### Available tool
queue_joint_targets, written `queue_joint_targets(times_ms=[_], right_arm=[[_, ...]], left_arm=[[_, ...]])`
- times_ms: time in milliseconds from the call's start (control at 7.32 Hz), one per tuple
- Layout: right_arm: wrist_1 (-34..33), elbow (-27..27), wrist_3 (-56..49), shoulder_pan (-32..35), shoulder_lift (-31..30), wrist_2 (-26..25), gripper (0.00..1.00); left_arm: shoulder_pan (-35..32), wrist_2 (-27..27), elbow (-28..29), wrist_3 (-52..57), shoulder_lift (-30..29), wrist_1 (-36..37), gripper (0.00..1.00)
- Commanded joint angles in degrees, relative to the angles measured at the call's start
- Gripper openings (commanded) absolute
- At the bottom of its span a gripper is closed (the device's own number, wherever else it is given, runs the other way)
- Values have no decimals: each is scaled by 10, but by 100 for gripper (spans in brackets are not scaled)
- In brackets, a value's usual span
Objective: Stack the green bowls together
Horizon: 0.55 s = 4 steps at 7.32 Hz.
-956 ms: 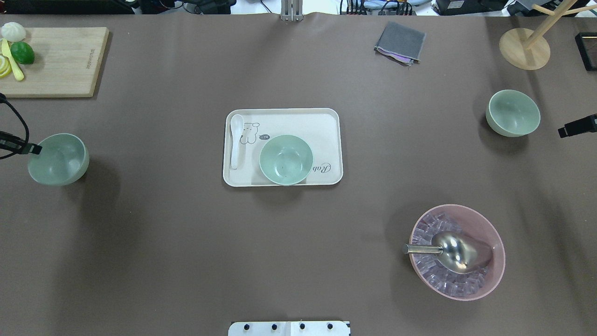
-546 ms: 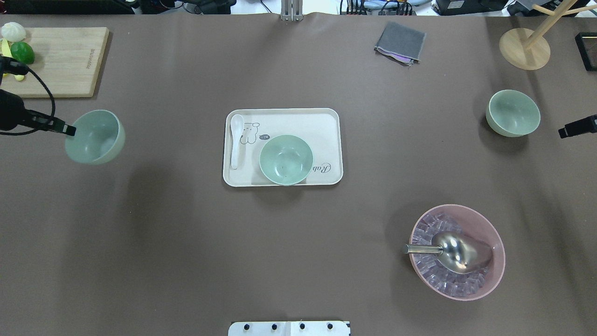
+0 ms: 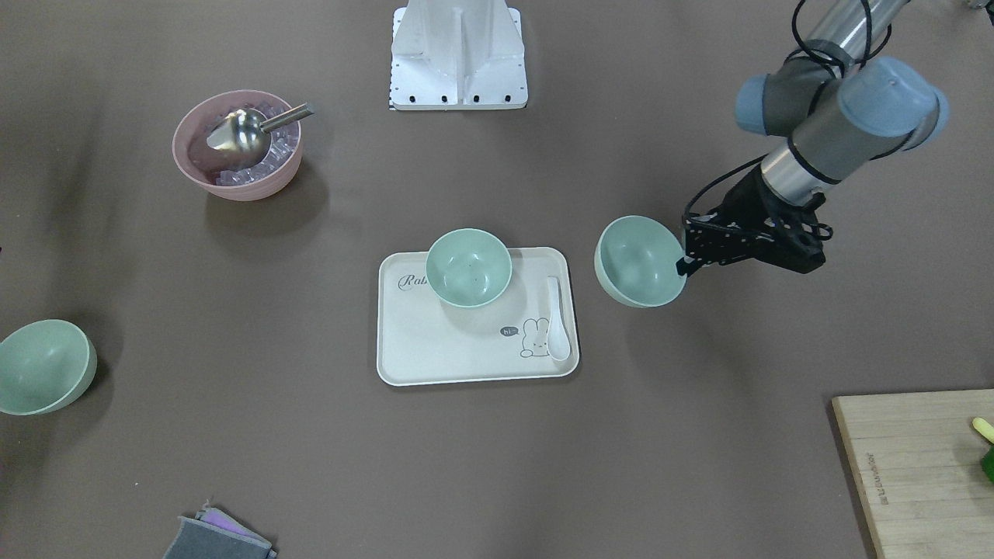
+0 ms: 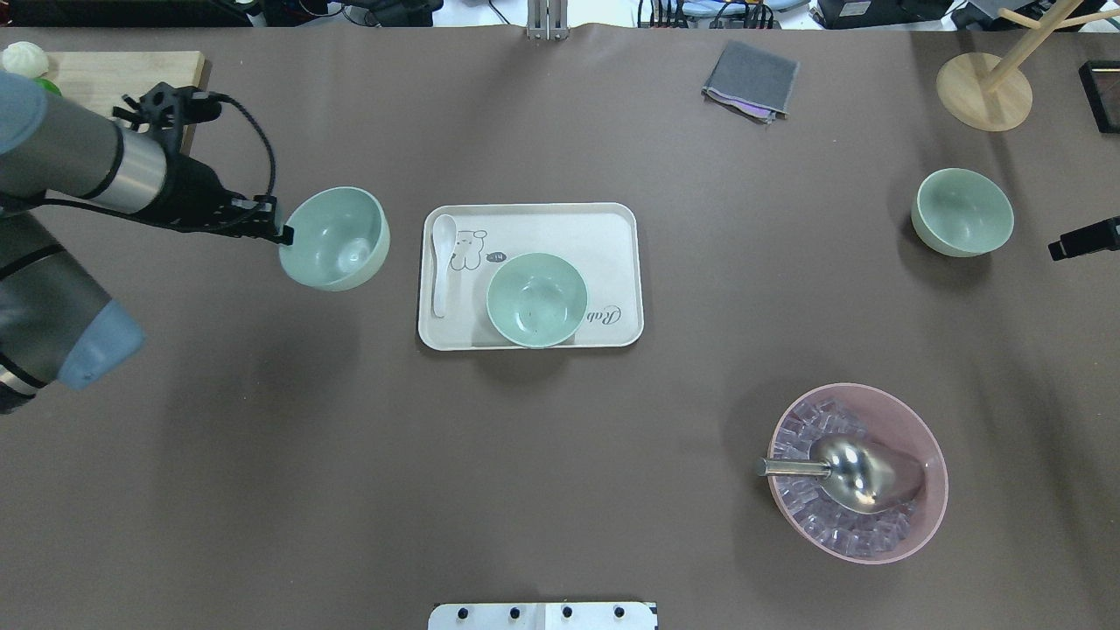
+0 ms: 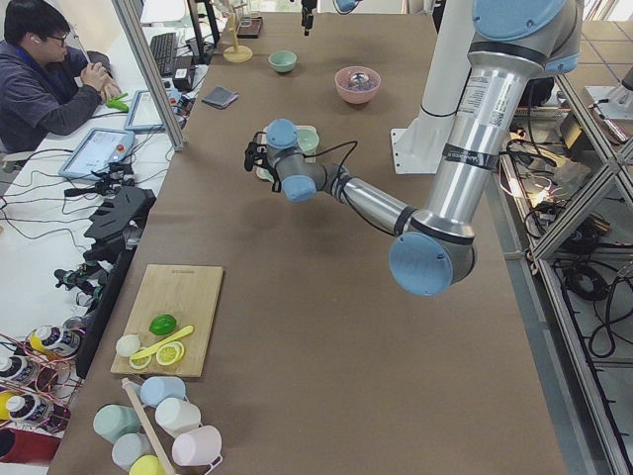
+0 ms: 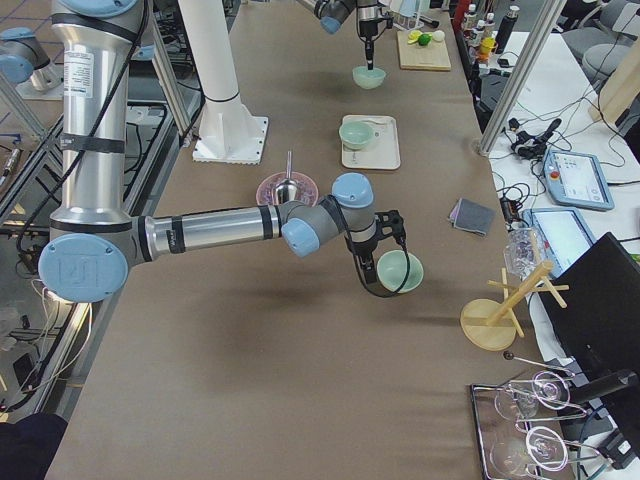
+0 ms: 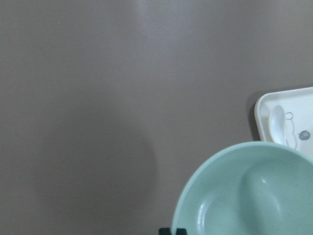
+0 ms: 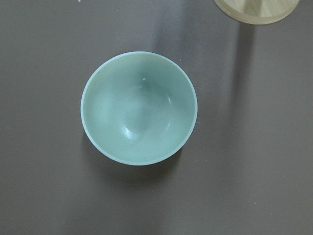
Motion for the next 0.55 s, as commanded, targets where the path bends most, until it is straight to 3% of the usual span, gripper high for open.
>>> queue_joint_targets(times_ms=[0, 137, 410], right_arm=[[0, 0, 0, 1, 0, 0, 100], [0, 0, 0, 1, -1, 0, 100], [0, 0, 1, 1, -1, 1, 100]], left_arm=[[71, 69, -33, -51, -111, 197, 0], [93, 85, -27, -69, -134, 217, 0], [124, 127, 40, -124, -198, 218, 0]])
